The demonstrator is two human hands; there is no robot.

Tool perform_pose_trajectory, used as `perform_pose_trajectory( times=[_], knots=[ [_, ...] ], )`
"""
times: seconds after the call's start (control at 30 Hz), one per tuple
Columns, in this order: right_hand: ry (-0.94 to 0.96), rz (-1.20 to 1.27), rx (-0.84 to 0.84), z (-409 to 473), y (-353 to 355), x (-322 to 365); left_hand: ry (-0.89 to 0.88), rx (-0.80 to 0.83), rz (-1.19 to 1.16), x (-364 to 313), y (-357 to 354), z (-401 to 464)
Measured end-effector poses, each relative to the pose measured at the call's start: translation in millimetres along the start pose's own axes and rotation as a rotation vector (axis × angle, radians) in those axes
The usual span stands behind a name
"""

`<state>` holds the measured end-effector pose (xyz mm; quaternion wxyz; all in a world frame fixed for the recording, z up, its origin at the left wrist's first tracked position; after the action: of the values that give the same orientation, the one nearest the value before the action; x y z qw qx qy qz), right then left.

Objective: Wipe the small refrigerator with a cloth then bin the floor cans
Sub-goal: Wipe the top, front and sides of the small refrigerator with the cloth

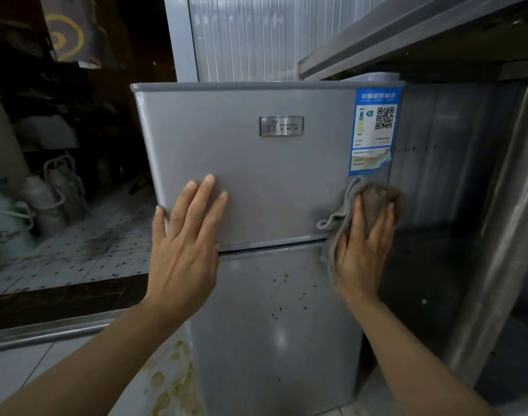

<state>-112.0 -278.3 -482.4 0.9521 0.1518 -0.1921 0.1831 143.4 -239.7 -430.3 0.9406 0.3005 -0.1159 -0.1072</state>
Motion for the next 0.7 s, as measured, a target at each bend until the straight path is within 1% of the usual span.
perform_pose_trajectory(
  times=[0.1, 0.13, 0.17, 0.2, 0.3, 0.37, 0.4, 0.43, 0.53, 0.57, 0.63, 0.7],
  knots=[
    [-0.293, 0.066, -0.066, 3, 0, -14, -0.010, -0.012, 0.002, 0, -1, 0],
    [-0.370, 0.076, -0.085, -1, -2, -13, -0.013, -0.017, 0.002, 0, -2, 0],
    [-0.393, 0.077, -0.093, -7, -4, -5, -0.011, -0.020, 0.002, 1, -3, -1],
    [-0.356, 0.076, -0.088, -13, -7, 9, 0.004, -0.024, -0.002, 3, -4, -3],
    [-0.031, 0.077, -0.016, -37, -18, 60, 0.117, -0.043, -0.026, 12, -2, -12],
    [0.094, 0.073, 0.052, -40, -19, 61, 0.179, -0.046, -0.022, 18, -2, -18],
    [0.105, 0.054, 0.054, -35, -15, 50, 0.202, -0.041, -0.020, 21, -4, -21],
    [0.064, 0.048, 0.036, -28, -11, 33, 0.224, -0.038, -0.022, 25, -5, -25],
    [-0.251, 0.126, -0.051, -8, 0, -16, 0.280, -0.018, -0.059, 34, -12, -38],
    [-0.312, 0.131, -0.084, -6, 0, -19, 0.287, 0.002, -0.082, 34, -16, -42],
    [-0.329, 0.124, -0.111, -12, -3, -10, 0.297, 0.032, -0.136, 32, -22, -46],
    [-0.258, 0.127, -0.079, -25, -10, 8, 0.307, 0.035, -0.170, 30, -24, -46]
  ],
)
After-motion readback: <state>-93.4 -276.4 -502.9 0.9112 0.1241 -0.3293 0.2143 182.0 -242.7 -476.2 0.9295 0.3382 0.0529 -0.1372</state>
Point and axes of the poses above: each hand's wrist, its own z-axis towards the middle knuckle, its own y-axis out of the back of the hand, x = y × z, the point moved 9 cm from there along z, towards the middle knuckle, and after that the axes turned 7 degrees about z, right-handed, at the moved point
